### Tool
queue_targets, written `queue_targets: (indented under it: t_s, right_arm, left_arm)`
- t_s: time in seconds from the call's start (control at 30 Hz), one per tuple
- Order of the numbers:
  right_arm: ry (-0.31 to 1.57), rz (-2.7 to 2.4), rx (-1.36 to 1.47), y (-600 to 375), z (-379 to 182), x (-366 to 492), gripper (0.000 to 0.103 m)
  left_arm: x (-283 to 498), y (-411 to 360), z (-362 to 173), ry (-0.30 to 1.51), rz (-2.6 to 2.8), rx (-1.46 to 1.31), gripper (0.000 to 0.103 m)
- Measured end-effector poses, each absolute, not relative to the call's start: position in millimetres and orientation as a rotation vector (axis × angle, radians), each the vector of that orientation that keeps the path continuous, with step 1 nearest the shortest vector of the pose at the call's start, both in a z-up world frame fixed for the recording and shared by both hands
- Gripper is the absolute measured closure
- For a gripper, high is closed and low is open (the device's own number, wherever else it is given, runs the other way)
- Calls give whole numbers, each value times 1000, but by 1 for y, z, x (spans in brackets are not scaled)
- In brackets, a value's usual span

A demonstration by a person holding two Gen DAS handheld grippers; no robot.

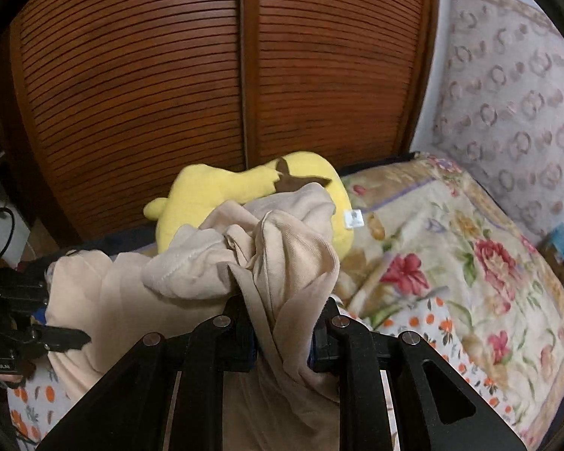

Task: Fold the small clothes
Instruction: 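Lift the folded shirt with both tools and carry it toward the yellow plush toy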

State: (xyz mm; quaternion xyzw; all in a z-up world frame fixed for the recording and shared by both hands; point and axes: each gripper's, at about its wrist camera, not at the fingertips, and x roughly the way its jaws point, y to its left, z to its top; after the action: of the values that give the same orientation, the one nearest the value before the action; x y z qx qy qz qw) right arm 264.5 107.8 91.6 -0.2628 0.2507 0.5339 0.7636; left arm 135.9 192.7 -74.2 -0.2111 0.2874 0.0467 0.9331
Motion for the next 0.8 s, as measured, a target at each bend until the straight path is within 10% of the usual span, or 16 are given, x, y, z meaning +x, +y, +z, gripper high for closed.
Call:
queue_targets:
  t_s: [0.63, 0.8]
  right_arm:
    - [678, 1174, -587, 93, 116, 289, 83]
    - [684, 1050, -545, 117, 93, 310, 59]
  left_arm:
    - [144, 189, -67, 623, 75, -463, 90]
    - [156, 211, -90, 681, 159, -484, 90]
